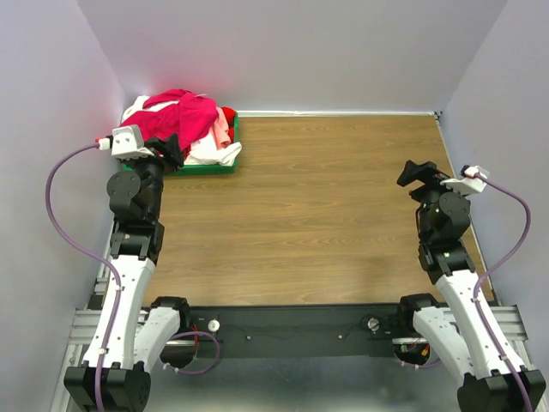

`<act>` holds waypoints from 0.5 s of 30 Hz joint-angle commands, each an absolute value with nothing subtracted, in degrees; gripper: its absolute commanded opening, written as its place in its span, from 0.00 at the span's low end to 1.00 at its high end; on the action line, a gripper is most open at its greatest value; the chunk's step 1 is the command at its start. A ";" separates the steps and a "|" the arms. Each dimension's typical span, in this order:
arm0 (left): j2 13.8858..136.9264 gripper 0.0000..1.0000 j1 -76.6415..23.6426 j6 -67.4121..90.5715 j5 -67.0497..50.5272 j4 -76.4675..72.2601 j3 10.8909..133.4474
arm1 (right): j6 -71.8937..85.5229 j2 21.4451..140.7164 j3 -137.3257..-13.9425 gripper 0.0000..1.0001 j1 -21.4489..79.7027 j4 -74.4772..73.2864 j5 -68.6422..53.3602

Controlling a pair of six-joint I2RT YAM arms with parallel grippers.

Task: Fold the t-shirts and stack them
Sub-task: Grab the tshirt from the pile

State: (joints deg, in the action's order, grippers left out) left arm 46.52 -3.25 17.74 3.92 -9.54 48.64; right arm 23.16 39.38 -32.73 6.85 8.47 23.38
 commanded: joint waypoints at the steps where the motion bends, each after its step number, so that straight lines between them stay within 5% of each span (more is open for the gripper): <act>1: 47.28 0.63 -3.43 15.57 1.15 -8.35 50.88 | 23.99 40.60 -34.54 1.00 7.21 5.54 25.31; 5: 55.86 0.78 -3.43 12.49 0.26 -5.73 58.07 | 24.87 44.29 -35.24 1.00 7.21 5.54 23.74; 15: 86.20 0.87 1.41 10.03 -1.23 -0.97 80.23 | 27.86 58.97 -39.81 1.00 7.12 5.62 12.14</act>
State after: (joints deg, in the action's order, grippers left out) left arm 79.13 0.40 12.16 1.26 -5.19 76.42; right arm 25.98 57.21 -37.26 6.85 6.66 17.65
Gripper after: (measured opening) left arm 0.852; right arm 0.997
